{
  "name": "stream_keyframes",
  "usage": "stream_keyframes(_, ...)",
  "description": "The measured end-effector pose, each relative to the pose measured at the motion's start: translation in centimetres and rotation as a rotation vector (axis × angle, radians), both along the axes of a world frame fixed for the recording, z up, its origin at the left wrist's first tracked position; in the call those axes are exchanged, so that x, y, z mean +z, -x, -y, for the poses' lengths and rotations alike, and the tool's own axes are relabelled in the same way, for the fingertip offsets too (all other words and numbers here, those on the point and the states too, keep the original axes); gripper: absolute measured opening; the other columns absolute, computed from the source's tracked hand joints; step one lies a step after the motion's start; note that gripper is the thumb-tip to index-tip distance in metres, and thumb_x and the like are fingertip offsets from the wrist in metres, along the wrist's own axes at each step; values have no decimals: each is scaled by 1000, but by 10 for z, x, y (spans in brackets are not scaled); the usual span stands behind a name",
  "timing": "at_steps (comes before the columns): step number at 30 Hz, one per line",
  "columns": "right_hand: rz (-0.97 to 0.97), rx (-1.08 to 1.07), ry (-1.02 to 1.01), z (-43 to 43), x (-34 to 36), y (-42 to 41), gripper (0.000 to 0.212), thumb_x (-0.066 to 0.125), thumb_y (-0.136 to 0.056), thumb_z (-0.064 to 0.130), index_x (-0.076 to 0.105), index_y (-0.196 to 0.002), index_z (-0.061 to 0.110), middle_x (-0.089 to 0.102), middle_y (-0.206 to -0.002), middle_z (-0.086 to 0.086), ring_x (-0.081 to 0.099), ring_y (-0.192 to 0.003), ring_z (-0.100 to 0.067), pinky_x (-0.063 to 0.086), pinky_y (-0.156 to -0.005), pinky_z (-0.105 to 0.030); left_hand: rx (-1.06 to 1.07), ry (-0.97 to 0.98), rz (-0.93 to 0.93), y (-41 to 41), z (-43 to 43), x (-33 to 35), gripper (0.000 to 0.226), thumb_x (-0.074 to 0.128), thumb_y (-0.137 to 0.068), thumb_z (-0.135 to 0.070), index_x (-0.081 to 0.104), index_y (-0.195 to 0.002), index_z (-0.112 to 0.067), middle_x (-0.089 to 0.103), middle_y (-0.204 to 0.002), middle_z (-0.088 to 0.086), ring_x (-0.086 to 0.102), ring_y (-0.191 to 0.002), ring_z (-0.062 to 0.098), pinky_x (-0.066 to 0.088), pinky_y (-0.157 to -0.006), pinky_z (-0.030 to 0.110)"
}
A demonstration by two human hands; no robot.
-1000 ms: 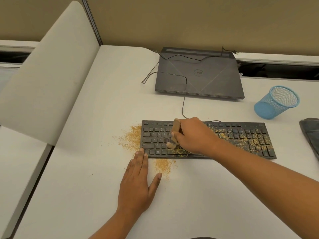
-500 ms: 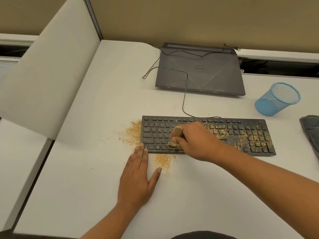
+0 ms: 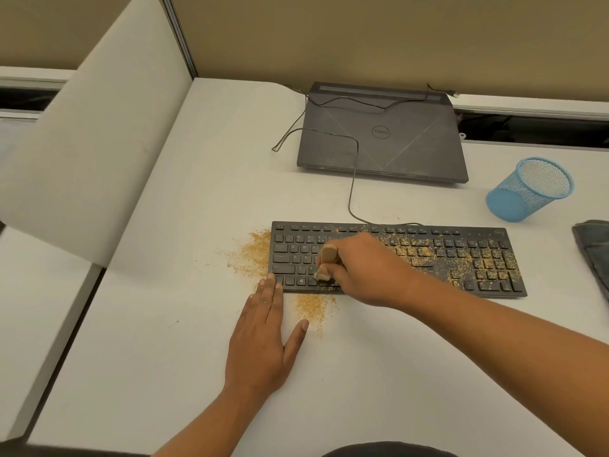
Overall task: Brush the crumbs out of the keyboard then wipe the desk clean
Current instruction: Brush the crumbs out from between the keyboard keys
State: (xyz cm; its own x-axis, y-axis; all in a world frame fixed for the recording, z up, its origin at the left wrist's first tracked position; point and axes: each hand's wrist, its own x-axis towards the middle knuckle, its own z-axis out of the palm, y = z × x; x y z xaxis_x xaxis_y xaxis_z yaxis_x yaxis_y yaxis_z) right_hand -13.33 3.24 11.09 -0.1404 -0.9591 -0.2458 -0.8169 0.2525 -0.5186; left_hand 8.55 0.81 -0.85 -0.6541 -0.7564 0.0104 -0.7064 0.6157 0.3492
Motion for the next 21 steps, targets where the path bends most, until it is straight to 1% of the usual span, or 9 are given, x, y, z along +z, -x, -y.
stream_keyframes(2, 32, -3, -17, 4, 1, 0, 14, 56, -98, 27, 65, -92, 19, 65, -84, 7, 57, -72, -3, 48, -65, -29, -2, 2, -5, 0, 0, 1, 75, 21, -100, -63, 25, -155, -13, 14, -163, 0, 12, -150, 12, 10, -120, 26)
stream_keyframes(6, 7, 13, 17, 9, 2, -2, 12, 56, -98, 29, 66, -96, 22, 68, -90, 4, 61, -82, -14, 53, -76, -35, -5, 4, -6, 0, 0, -1, 75, 22, -100, -63, 25, -154, -12, 15, -163, 1, 13, -150, 13, 13, -120, 28)
stream_keyframes(8, 21, 54, -20, 4, 1, -6, 13, 56, -97, 25, 67, -94, 19, 70, -89, 5, 63, -82, -12, 54, -76, -34, -3, -1, -11, 0, 1, -2, 75, 22, -100, -63, 28, -153, -11, 17, -163, 2, 15, -150, 14, 16, -119, 30)
stream_keyframes(10, 28, 24, -6, -4, 2, -1, 16, 55, -97, 22, 67, -89, 16, 71, -86, 7, 63, -77, 2, 51, -70, -25, 1, -1, -15, 0, 1, -2, 76, 22, -99, -63, 29, -153, -10, 19, -162, 3, 17, -150, 15, 17, -119, 31)
stream_keyframes(12, 12, -83, 68, -15, 2, 8, 19, 55, -98, 22, 68, -85, 17, 69, -82, 13, 57, -67, 17, 41, -60, -7, 1, 6, -17, 1, 1, -2, 76, 22, -99, -63, 28, -153, -11, 18, -163, 2, 16, -150, 15, 15, -119, 30)
stream_keyframes(13, 14, -132, 95, -21, 1, 11, 20, 55, -98, 21, 69, -85, 16, 66, -78, 16, 54, -65, 22, 38, -58, -4, 2, 10, -18, 0, 1, -2, 75, 22, -99, -63, 27, -154, -11, 17, -163, 2, 15, -150, 15, 14, -120, 29)
stream_keyframes(15, 48, -157, 91, -32, -2, 10, 20, 55, -99, 17, 70, -87, 13, 59, -72, 21, 51, -64, 26, 37, -56, -4, -2, 14, -14, 0, 1, -1, 75, 22, -100, -63, 27, -153, -11, 18, -163, 2, 14, -150, 14, 12, -120, 28)
stream_keyframes(19, 40, -222, 174, -40, -3, 8, 17, 58, -97, 17, 70, -86, 15, 52, -62, 25, 52, -65, 20, 37, -55, -7, -5, 11, -6, 1, 1, -1, 75, 21, -100, -63, 27, -153, -11, 18, -162, 2, 13, -150, 14, 10, -120, 26)
stream_keyframes(21, 27, -245, 177, -39, -6, 6, 18, 57, -97, 19, 70, -85, 16, 56, -64, 23, 55, -64, 17, 39, -56, -9, -1, 9, -4, 1, 0, -2, 75, 21, -99, -64, 26, -154, -12, 17, -163, 1, 12, -150, 13, 10, -120, 26)
